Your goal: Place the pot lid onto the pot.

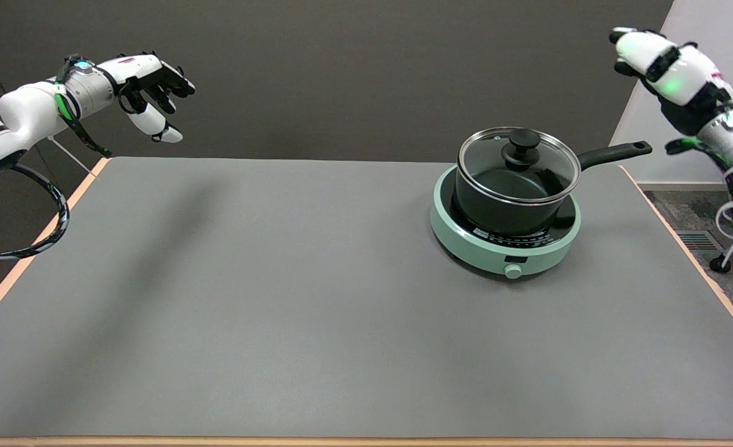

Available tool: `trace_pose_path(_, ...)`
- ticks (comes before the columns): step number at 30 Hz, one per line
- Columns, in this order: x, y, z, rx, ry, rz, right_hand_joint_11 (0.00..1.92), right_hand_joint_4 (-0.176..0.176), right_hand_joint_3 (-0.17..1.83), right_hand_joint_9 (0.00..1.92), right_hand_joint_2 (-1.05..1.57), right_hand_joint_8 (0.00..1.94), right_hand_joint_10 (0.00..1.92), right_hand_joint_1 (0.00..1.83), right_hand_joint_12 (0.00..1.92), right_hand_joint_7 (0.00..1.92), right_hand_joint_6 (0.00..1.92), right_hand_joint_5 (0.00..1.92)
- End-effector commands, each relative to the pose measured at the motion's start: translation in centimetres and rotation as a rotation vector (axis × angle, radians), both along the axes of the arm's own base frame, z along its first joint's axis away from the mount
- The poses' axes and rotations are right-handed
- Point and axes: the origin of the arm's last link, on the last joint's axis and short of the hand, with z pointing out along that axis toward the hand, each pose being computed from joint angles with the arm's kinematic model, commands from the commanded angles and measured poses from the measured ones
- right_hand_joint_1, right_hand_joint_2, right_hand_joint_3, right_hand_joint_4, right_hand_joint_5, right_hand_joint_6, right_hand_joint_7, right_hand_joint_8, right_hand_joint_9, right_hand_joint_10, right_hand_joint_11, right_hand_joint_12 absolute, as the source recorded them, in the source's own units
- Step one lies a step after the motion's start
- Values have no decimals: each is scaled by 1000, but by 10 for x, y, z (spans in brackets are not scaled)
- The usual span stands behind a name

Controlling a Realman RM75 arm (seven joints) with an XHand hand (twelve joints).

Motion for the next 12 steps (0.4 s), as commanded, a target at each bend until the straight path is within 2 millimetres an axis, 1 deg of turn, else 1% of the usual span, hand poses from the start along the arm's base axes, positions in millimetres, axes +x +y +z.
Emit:
trace_pose_path(1,-32,55,19,-19,-66,-11,52,-94,649,-1,536,158,90,245,515,1,150,179)
trace_pose_path(2,-32,59,19,-12,-86,8,49,-93,673,-1,519,150,75,241,505,-1,136,178)
trace_pose_path(3,-32,62,19,-9,-102,22,50,-98,801,-1,463,105,75,211,472,6,188,136)
trace_pose_path(5,-30,72,20,5,-165,79,44,-96,821,-1,459,83,46,197,421,-1,188,120)
trace_pose_path(8,-28,81,18,42,-215,148,33,-89,834,-1,470,78,45,190,386,9,189,125)
trace_pose_path(10,-29,85,18,66,-233,175,19,-75,840,-1,492,104,72,169,373,11,194,146)
trace_pose_path(12,-31,88,17,92,-254,190,29,-63,901,21,465,58,6,287,331,57,265,145)
